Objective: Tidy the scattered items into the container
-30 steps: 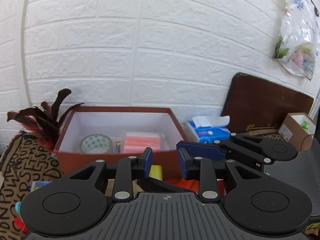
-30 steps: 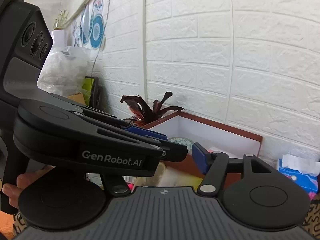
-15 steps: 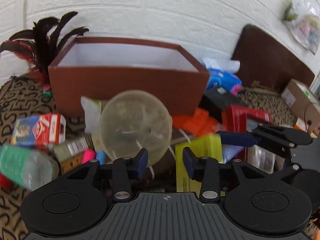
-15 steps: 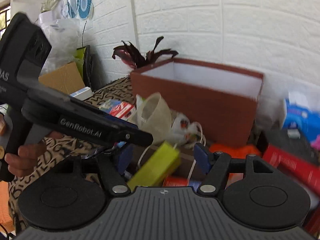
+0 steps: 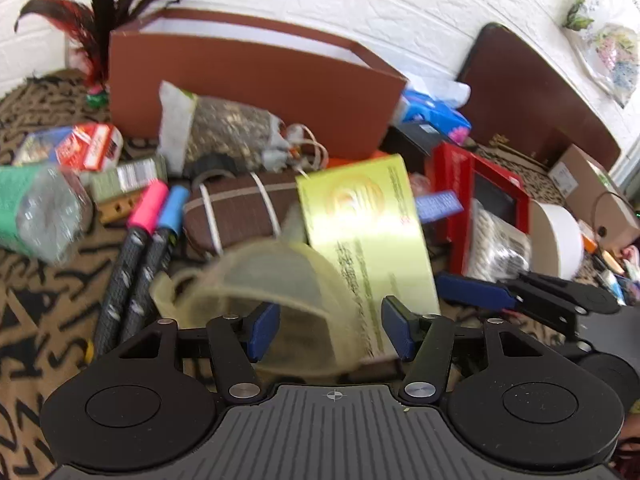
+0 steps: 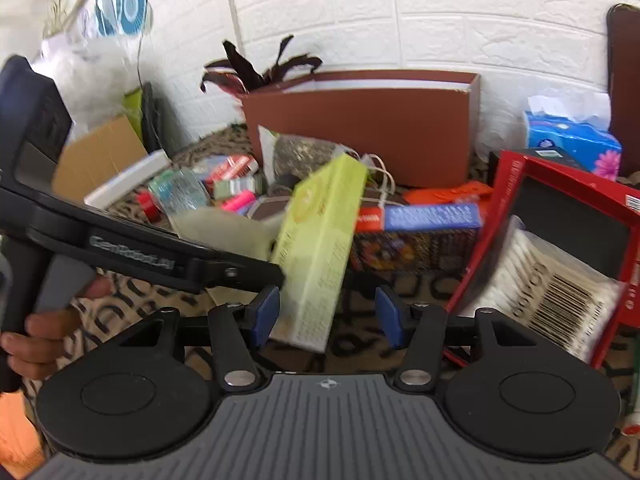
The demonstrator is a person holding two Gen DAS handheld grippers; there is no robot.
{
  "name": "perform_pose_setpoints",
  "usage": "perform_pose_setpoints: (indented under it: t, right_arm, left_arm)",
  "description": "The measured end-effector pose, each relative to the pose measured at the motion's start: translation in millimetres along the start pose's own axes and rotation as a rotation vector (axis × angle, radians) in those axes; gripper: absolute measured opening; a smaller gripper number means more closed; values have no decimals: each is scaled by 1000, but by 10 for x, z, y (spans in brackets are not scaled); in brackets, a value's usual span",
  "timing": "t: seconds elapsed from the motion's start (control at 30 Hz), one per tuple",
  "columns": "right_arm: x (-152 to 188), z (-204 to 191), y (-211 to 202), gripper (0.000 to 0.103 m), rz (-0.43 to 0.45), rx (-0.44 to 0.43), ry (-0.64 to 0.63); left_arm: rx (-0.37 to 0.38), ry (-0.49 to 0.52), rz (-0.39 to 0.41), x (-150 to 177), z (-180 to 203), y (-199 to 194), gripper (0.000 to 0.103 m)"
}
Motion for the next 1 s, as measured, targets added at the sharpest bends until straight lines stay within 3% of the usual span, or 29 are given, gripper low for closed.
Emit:
perform_pose_setpoints:
  t: [0.23, 0.37, 0.47, 0.6, 0.7, 1.0]
  right_arm:
    - [-14, 8, -64, 55, 21, 20, -35]
    - [-24, 19, -62, 54, 27, 14, -37]
    - [-4, 27, -72, 53, 24, 15, -37]
    - [38, 58, -98, 53, 17, 27, -49]
    - [40, 105, -98, 50, 13, 41, -45]
    - [17, 31, -15, 50, 7, 23, -84]
  left_arm:
    - [3, 46, 43, 36, 93, -290, 71]
    - [99, 98, -13, 190, 241, -354, 68]
    - [104, 128, -69, 332, 317, -196, 70]
    - [154, 29, -105, 387, 241, 25, 69]
    - [79, 24, -50, 332, 191, 63, 68]
    - [50, -96, 13, 50, -86, 123, 69]
Point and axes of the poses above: each gripper's, at about its wrist camera, not at the fingertips, and y roughly the way its jaws point, z to its right, x to its underside, the point moved 3 cm from there along y, roughly the way its jaws point, and after that the axes turned 7 degrees about x, right-handed, at the moved point
